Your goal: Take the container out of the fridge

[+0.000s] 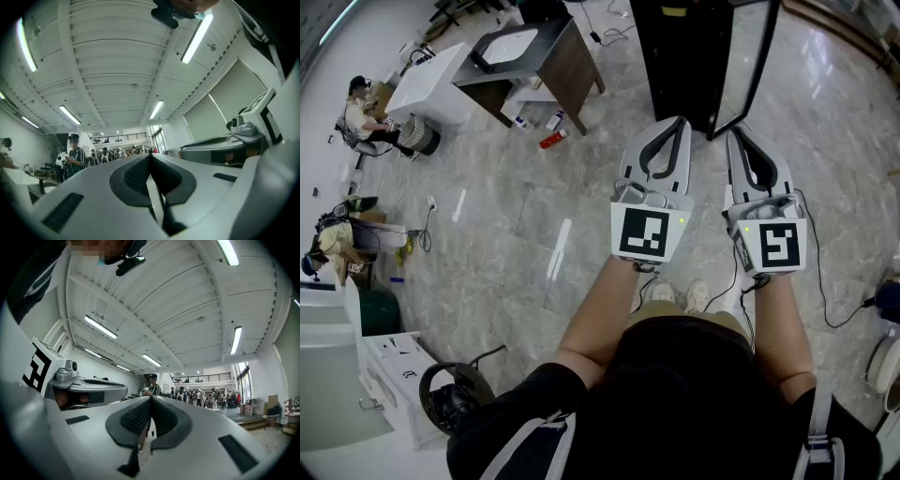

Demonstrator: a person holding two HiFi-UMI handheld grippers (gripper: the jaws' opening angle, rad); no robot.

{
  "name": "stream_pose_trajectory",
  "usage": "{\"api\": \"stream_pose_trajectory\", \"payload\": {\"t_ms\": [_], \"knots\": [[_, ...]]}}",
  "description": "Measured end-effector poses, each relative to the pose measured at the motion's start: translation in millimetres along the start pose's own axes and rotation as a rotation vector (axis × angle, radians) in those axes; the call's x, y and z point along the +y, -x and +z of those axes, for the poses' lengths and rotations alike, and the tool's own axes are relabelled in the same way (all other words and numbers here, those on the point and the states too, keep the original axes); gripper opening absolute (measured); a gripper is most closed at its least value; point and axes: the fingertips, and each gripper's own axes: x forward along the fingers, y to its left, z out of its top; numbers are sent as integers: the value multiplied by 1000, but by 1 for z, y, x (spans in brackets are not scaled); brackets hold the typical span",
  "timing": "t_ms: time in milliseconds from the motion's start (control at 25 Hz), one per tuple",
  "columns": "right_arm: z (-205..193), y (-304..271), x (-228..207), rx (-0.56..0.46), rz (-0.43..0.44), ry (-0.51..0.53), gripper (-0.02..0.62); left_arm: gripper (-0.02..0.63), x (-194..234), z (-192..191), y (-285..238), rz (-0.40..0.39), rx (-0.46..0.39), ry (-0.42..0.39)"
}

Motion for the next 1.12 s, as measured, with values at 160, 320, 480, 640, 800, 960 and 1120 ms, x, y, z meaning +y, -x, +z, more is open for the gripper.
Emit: {"api": "stream_pose_trajectory", "payload": {"t_ms": [160, 320, 480, 640, 800, 960, 1120], "knots": [[-5, 0, -1, -18, 8, 4, 35, 23, -4, -5, -3, -15, 1, -13], [-5, -2, 2, -21, 26, 5, 35, 23, -6, -8, -3, -32, 10, -10], [-3, -3, 9, -25, 36, 19, 35, 23, -1, -9, -1, -27, 7, 2], [-1, -7, 12, -26, 39, 19, 35, 23, 3, -9, 0, -23, -2, 7], [0, -11, 15, -33, 42, 3, 37, 23, 8, -10, 2, -27, -4, 18], [3, -16, 23, -48, 58, 12, 37, 23, 19, -10, 5, -29, -3, 10], [1, -22, 31, -35, 52, 20, 37, 23, 33, -13, 10, -19, 0, 40]]}}
